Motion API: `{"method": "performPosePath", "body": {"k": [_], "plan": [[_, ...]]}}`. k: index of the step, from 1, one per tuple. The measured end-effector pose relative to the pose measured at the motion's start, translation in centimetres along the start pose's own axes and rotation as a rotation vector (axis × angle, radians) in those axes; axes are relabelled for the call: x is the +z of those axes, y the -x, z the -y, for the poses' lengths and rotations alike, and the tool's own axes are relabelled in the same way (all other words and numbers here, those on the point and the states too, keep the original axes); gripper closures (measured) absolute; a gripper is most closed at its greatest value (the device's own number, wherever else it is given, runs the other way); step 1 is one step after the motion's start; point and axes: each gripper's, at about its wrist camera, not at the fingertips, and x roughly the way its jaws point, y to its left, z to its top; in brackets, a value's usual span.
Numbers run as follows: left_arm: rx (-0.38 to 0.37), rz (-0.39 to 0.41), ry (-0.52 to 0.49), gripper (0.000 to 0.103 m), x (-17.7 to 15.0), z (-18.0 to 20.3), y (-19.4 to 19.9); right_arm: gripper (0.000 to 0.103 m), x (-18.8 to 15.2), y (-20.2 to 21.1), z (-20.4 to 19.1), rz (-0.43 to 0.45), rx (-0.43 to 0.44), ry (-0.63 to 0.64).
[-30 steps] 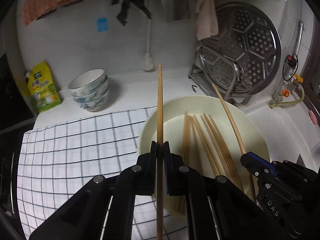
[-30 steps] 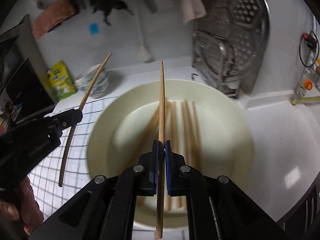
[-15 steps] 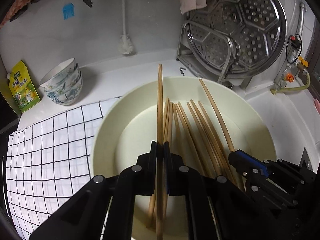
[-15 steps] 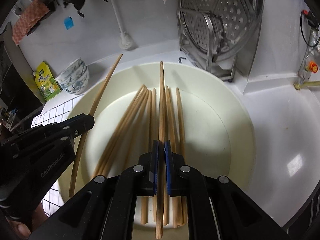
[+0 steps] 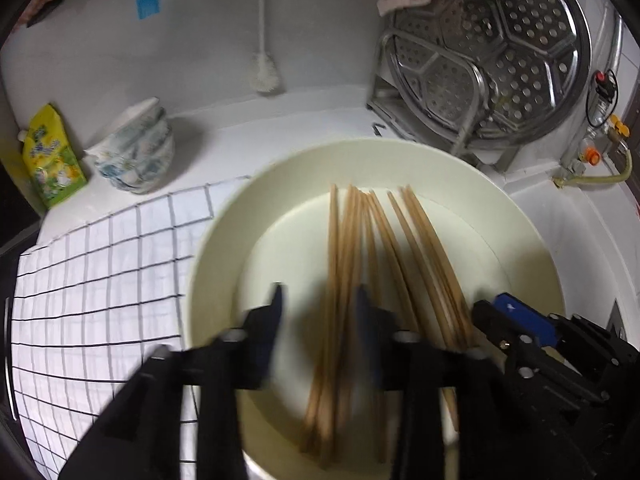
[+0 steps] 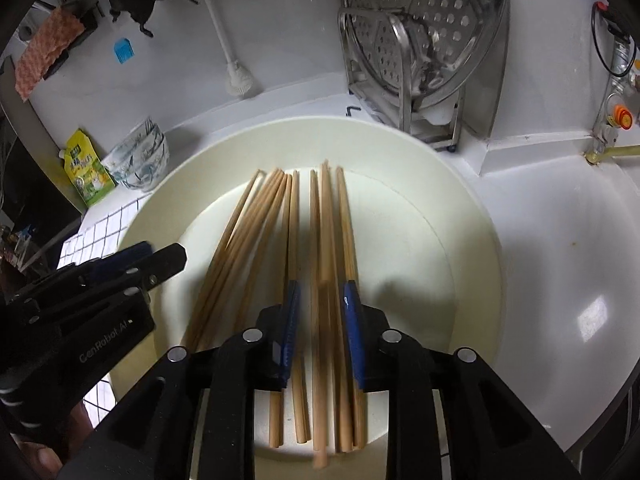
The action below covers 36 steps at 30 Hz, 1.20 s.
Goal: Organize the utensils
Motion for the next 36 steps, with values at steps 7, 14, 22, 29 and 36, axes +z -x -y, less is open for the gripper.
{"method": "performPosePath", "body": {"k": [7, 14, 22, 29, 36], "plan": [[0.027, 0.030, 0.010, 0.047, 0.1, -0.7, 1.6, 0.078, -0.1, 1.0, -0.3, 0.013, 0.001, 0.004], [0.030, 0.048, 0.013, 0.044, 0.2, -1.2, 3.1, 0.071, -0.1, 2.4, -0.8, 0.034, -0.001, 0.011], [0.032, 0.070, 0.023, 0.034, 0.0, -1.9, 5.2, 0.060, -0.2, 4.4, -1.3, 0.059, -0.008, 0.017], [0.040, 0.087, 0.025, 0.024, 0.0, -2.2, 6.7, 0.051, -0.7, 5.7, -1.7, 0.068, -0.012, 0.023], [0.039, 0.090, 0.031, 0.017, -0.2, -2.6, 7.7, 0.046, -0.6, 6.5, -1.8, 0.080, -0.013, 0.015]]}}
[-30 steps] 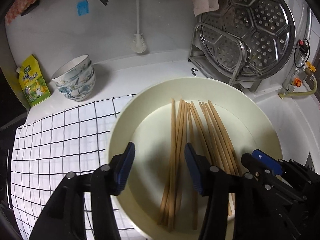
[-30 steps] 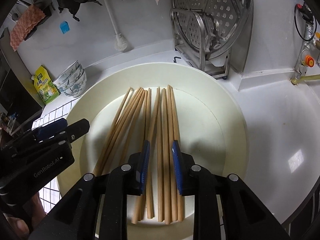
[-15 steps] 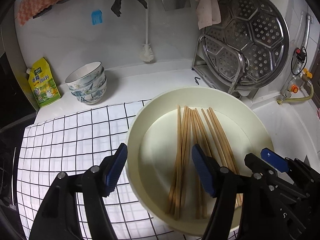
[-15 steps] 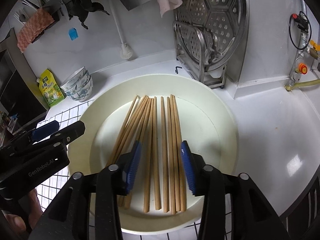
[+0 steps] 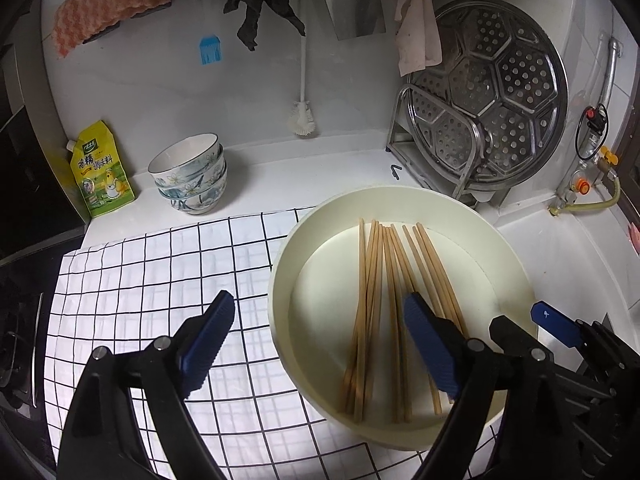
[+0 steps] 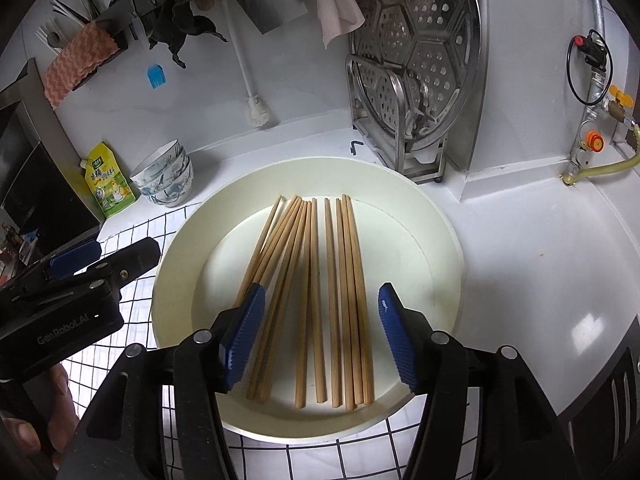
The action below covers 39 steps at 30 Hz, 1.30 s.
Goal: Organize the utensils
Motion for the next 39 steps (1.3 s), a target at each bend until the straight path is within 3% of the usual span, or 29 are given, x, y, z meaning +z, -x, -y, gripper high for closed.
{"method": "performPosePath", "body": {"k": [18, 39], "plan": [[0.015, 0.007, -0.006, 0.008, -0.3, -0.9, 1.1, 0.042, -0.2, 1.4, -0.6, 0.018, -0.010, -0.009], [0.015, -0.005, -0.010, 0.006, -0.4, -1.2, 1.5, 0.041, -0.5, 2.0, -0.9, 0.019, -0.018, -0.005]]}}
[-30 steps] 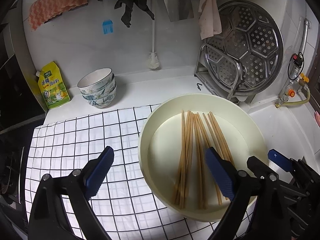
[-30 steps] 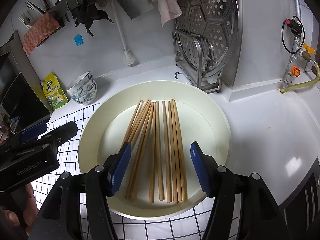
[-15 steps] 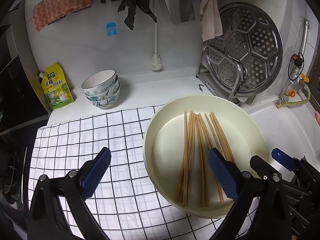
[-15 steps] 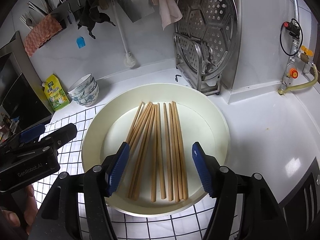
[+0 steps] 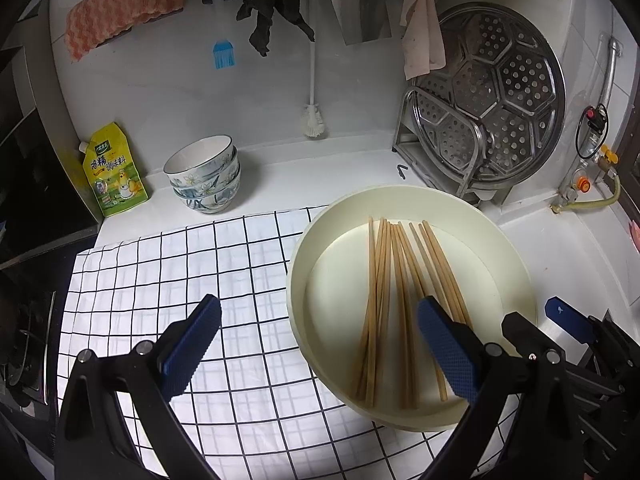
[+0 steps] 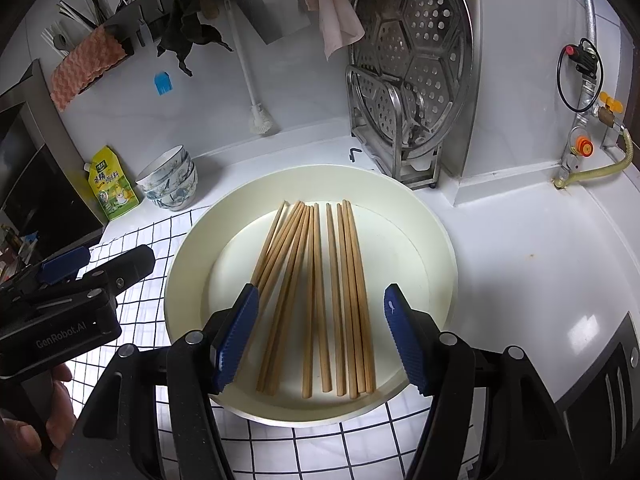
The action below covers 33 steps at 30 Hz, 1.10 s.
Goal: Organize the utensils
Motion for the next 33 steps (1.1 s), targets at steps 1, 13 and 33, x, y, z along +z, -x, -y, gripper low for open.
{"method": "performPosePath", "body": {"k": [1, 13, 33], "plan": [[0.000, 0.001, -0.001, 0.006, -0.02, 0.02, 0.06, 0.041, -0.01, 0.02, 0.00, 0.001, 0.001, 0.000], [0.011, -0.011, 0.010, 0.006, 0.03, -0.33, 0.03, 0.041, -0.29, 0.27, -0.32, 0.002, 0.000, 0.010], [0.019, -0.006, 0.007, 0.006, -0.28, -0.46, 0.26, 0.041, -0.39, 0.48, -0.56, 0.000, -0.002, 0.006]]}}
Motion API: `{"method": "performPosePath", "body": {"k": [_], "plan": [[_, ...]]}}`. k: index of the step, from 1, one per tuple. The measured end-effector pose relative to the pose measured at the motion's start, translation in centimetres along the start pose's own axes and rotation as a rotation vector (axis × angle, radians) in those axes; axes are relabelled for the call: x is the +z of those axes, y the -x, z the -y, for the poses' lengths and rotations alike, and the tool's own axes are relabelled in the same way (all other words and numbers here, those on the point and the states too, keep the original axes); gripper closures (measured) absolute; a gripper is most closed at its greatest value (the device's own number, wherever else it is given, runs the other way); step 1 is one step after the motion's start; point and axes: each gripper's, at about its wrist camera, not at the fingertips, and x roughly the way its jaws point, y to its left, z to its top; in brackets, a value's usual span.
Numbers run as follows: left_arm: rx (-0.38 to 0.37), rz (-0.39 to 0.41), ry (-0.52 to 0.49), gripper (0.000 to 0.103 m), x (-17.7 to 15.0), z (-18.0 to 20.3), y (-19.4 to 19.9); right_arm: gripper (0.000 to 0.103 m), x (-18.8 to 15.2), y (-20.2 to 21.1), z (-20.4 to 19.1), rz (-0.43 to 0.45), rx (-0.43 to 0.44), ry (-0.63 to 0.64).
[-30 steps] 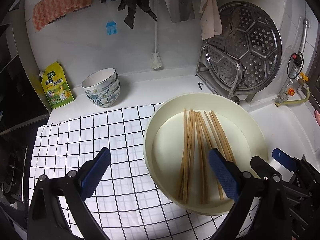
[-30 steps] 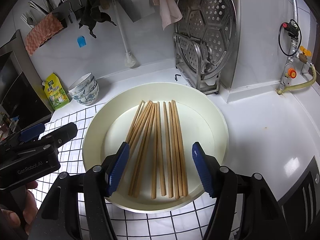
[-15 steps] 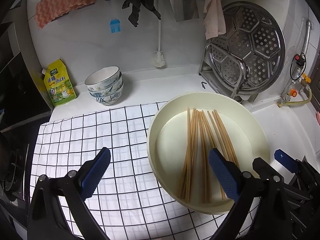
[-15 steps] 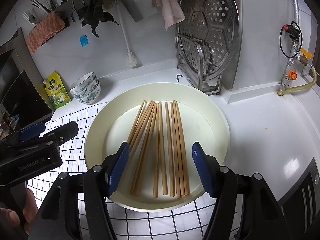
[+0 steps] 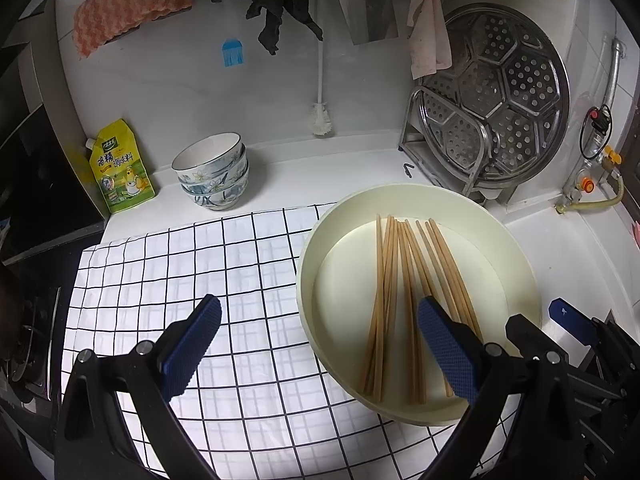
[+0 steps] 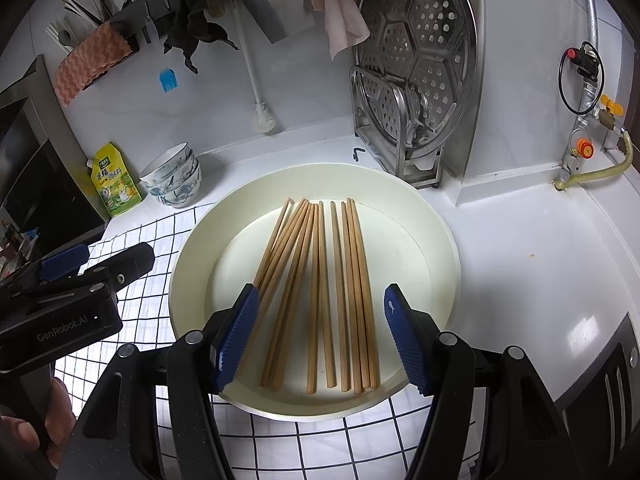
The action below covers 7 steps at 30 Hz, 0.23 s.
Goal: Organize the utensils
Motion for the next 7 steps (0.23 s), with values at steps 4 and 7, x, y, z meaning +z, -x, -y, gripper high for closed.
{"method": "performPosePath", "body": {"k": [4, 7], "plan": [[0.008, -0.007, 0.003, 0.006, -0.07, -0.07, -0.06, 0.041, -0.11, 0.11, -0.22, 0.002, 0.001, 0.002], [0.009, -0.012, 0.008, 0.006, -0.13, -0.29, -0.13, 0.041, -0.10, 0.16, -0.36, 0.007, 0.002, 0.003]]}}
